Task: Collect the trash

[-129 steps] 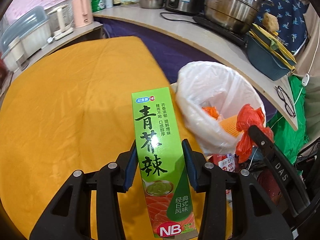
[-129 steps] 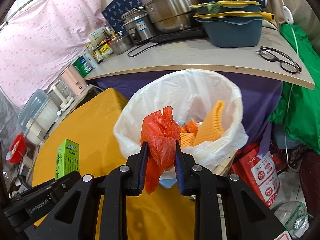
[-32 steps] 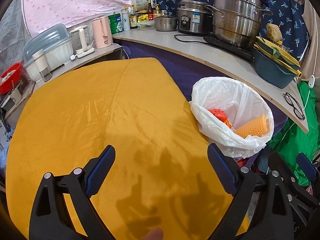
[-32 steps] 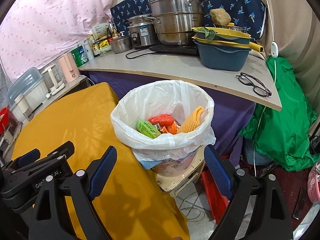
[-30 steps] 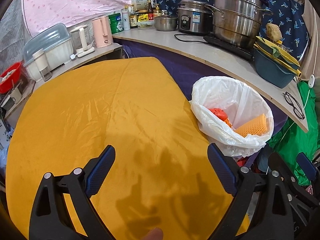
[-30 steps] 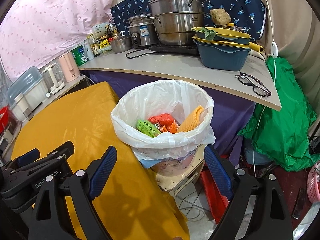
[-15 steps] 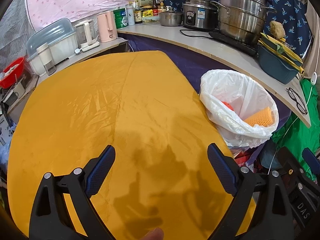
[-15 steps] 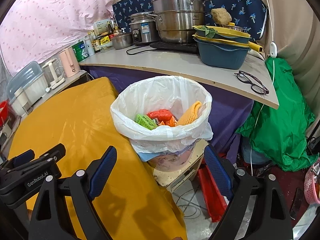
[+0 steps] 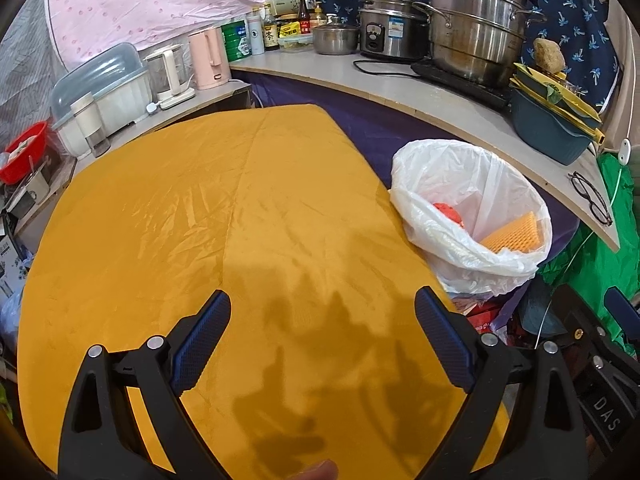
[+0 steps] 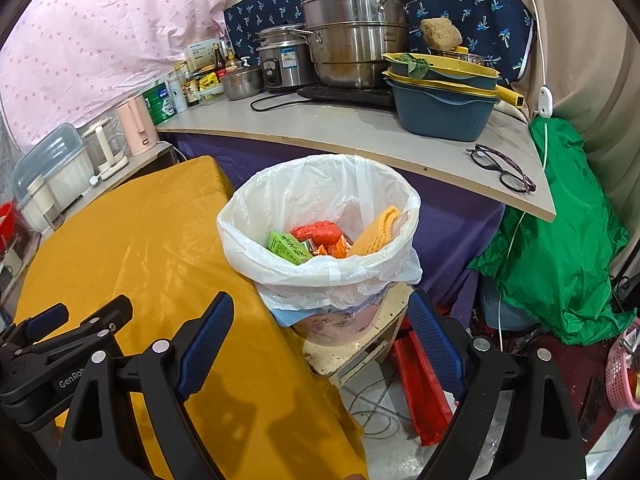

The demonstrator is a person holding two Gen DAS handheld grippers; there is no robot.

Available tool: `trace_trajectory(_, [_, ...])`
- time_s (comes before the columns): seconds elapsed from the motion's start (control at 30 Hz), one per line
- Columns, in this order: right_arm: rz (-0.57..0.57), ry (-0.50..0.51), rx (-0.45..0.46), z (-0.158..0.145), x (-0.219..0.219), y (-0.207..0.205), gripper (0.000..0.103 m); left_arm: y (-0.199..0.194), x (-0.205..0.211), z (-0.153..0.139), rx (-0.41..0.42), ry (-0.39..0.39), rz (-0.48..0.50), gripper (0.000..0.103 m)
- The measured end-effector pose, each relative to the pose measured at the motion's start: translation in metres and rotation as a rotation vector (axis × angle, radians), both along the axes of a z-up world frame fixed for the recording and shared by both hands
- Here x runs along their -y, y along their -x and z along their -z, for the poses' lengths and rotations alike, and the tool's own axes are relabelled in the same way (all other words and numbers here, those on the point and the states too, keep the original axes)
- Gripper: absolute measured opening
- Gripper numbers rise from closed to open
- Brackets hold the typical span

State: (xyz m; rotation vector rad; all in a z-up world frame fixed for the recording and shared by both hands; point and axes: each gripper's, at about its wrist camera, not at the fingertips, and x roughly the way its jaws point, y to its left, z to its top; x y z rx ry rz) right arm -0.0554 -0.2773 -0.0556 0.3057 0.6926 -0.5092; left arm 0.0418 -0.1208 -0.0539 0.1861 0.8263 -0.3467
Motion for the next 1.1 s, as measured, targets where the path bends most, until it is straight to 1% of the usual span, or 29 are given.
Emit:
trace_trajectory(0.13, [0.006,0.014,0.0,-0.004,0.006,-0.002,0.085,0.0,0.01,-0.006,0.007,-0.001,0.015,0.089])
trace_trajectory(0.5, [0.026,0.0,0.014,-0.009,0.026,-0.004,0.085,-0.005,0.03,-0.01,0.013,-0.01,0.028,0.089])
trace_trajectory(1.1, [0.037,-0.02,0.012,-0.008,0.037,-0.017,0.085,-0.019,0.044,-0.011,0.003,-0.021,0.03,0.089])
